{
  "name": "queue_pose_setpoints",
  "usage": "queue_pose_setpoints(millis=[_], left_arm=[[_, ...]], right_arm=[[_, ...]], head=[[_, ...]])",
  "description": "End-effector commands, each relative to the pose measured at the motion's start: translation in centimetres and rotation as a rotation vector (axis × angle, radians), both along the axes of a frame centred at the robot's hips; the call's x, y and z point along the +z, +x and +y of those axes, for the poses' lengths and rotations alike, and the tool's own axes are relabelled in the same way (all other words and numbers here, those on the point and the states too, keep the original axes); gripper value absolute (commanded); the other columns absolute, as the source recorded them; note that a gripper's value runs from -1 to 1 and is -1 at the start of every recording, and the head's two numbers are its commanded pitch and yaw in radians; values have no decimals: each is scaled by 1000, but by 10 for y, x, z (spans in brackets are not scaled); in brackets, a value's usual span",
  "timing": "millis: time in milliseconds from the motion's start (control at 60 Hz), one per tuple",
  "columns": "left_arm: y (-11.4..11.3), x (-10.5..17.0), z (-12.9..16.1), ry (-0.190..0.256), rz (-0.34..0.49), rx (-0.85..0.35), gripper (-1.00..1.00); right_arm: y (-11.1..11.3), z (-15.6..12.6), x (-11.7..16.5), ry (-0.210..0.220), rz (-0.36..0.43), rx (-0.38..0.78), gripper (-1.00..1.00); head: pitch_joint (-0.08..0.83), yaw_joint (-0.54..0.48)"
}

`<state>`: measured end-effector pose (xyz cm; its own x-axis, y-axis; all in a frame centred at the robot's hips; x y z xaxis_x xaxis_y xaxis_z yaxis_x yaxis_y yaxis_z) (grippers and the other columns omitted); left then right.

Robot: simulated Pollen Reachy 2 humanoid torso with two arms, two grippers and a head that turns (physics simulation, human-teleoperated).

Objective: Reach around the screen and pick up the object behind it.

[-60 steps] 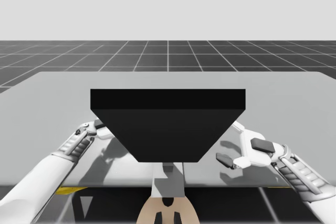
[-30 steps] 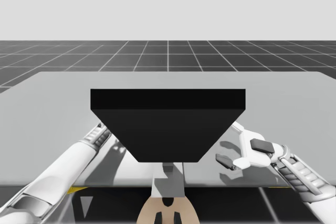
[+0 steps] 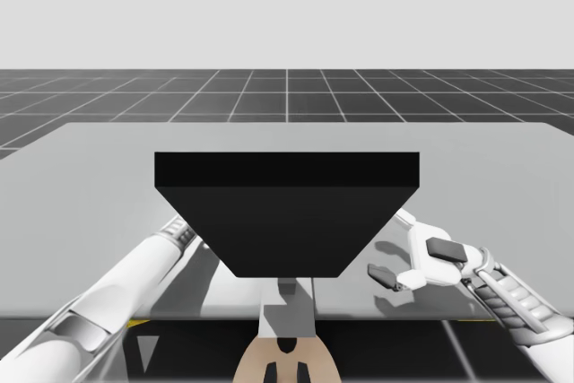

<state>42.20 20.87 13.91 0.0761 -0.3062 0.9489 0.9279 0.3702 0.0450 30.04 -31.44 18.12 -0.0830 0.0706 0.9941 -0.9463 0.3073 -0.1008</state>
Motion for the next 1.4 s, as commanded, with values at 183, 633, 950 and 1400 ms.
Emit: queue_pose_setpoints(millis=[183, 633, 950, 1400], left_arm=[[5, -6, 10, 18, 50, -49, 1000], [-19, 22, 117, -34, -24, 188, 1000], [-41, 47, 190, -62, -97, 376, 1000], [-39, 158, 203, -76, -320, 489, 1000]], right_arm=[[0, 0, -1, 25, 10, 39, -1000], [-1, -1, 0, 26, 2, 38, -1000], [-1, -1, 1, 26, -1, 38, -1000], [0, -1, 2, 36, -15, 29, -1000]], head=[[93, -5], [88, -9], [80, 0], [72, 0]])
